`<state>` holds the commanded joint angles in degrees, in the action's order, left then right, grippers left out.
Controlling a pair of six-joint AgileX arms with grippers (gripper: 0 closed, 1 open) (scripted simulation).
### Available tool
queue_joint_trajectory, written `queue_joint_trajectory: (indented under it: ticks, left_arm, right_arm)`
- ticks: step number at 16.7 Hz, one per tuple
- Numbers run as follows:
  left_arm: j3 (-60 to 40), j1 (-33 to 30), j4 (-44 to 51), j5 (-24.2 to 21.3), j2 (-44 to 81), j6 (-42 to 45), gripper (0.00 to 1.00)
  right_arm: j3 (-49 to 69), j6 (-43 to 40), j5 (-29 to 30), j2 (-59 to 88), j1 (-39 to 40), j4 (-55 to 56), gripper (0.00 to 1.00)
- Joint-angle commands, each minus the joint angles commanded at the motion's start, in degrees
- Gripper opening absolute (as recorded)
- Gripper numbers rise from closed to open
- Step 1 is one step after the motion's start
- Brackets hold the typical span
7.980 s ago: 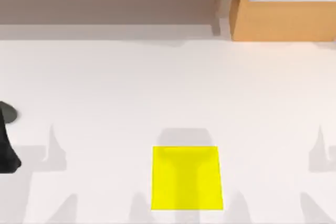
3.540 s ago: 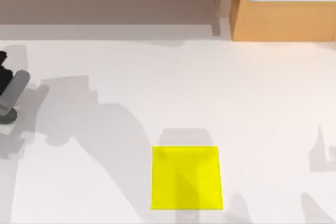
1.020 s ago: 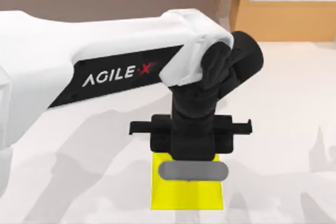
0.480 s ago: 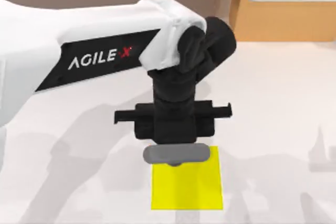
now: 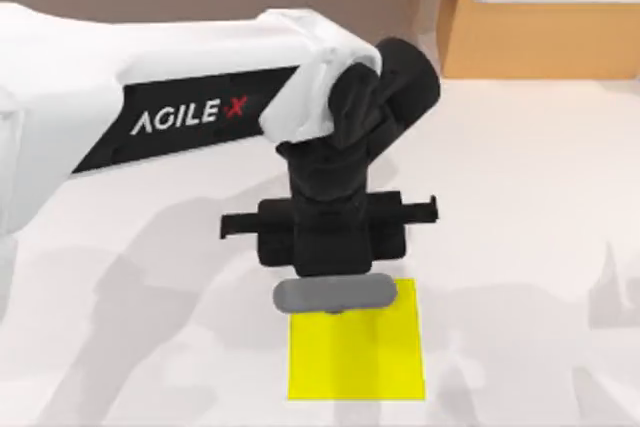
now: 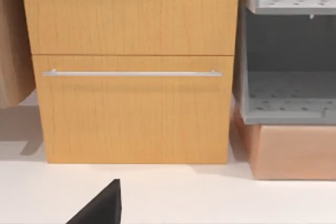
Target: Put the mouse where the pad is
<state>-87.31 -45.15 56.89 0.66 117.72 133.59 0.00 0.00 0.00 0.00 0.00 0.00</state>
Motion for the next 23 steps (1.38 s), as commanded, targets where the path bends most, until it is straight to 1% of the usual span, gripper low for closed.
queue_joint_trajectory:
  ticks: [6, 11, 23]
  left_arm:
    - [2.28, -5.94, -1.91, 0.74, 1.44, -2.61, 0.00]
    - [2.69, -6.33, -1.96, 0.80, 1.85, -2.77, 0.00]
    - [2.69, -6.33, -1.96, 0.80, 1.85, -2.77, 0.90]
  right_arm:
    - [0.00, 0.00, 0.00, 0.00, 0.00, 0.00, 1.00]
    - [0.00, 0.00, 0.00, 0.00, 0.00, 0.00, 1.00]
    - [0.00, 0.00, 0.00, 0.00, 0.00, 0.00, 1.00]
